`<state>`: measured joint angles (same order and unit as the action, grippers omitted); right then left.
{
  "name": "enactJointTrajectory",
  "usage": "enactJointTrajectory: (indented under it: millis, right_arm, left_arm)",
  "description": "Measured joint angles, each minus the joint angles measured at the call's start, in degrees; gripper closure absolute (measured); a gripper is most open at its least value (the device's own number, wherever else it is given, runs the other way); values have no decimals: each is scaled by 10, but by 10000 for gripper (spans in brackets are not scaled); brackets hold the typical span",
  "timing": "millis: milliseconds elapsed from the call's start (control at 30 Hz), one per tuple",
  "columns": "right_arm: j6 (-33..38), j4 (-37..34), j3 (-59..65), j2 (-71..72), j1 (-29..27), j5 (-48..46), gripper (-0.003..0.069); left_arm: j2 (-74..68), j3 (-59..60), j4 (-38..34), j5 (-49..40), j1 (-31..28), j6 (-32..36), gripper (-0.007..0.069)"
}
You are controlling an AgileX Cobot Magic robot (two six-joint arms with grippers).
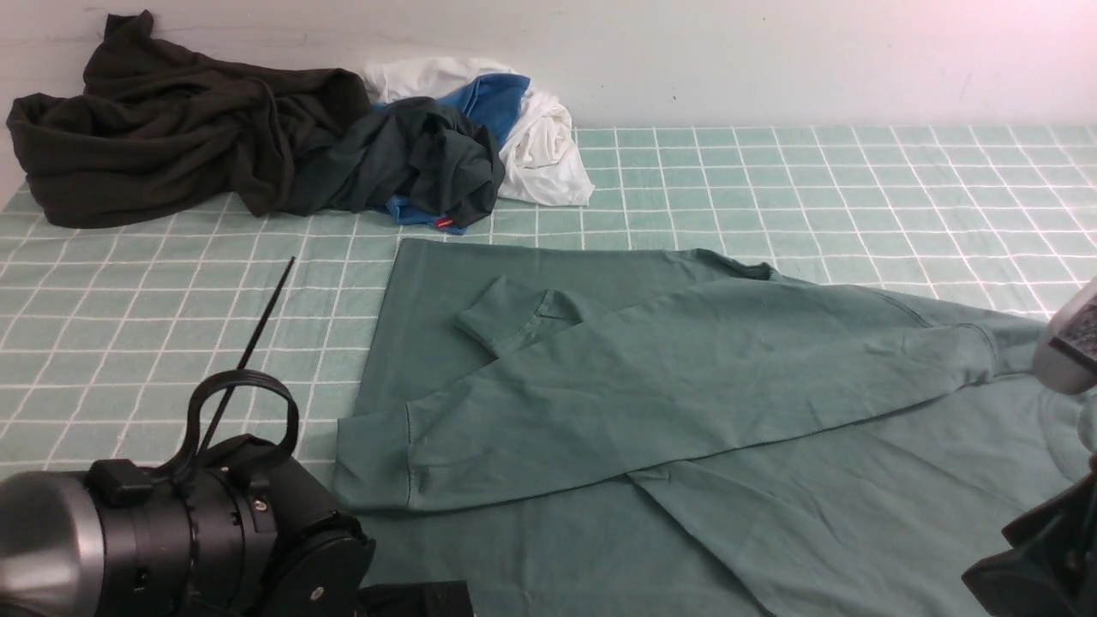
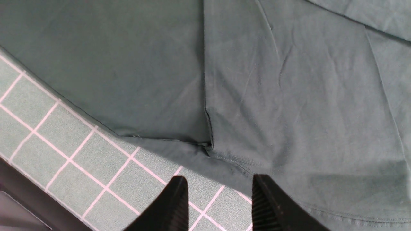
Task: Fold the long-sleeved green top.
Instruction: Use both arms simultaneously to clamp the lower edge of the clothing fabric
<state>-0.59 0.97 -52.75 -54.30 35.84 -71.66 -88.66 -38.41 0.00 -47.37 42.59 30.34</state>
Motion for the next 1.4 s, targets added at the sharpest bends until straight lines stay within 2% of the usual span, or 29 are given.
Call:
enactJointTrajectory:
  millis: [133, 333, 500, 733, 900, 933, 967, 1033, 1200, 1400]
  right_arm:
    - [2, 0, 0, 0, 0, 0, 390]
    - [2, 0, 0, 0, 0, 0, 390]
    - [2, 0, 0, 0, 0, 0, 390]
    - [2, 0, 0, 0, 0, 0, 390]
    - [6, 0, 0, 0, 0, 0, 390]
    - [6, 0, 0, 0, 0, 0, 390]
    - [6, 0, 0, 0, 0, 0, 390]
    - [6, 0, 0, 0, 0, 0, 390]
    - [6, 11, 0, 0, 0, 1, 390]
    - [53, 20, 0, 0, 0, 0, 388]
  left_arm:
    - [8, 1, 27, -7, 37, 0, 185]
    - [6, 1, 74, 9, 39, -12, 188]
    - [6, 1, 100, 14, 39, -47, 190]
    - [6, 1, 100, 21, 39, -59, 310]
    - [1, 1, 74, 21, 39, -57, 497]
    - [1, 1, 72, 21, 39, -54, 504]
    - [-3, 1, 64, 17, 39, -49, 551]
    - [-4, 1, 60, 12, 39, -47, 597]
    - [2, -15, 61, -20, 39, -50, 619]
    - [71, -43, 59, -132, 13, -69, 619]
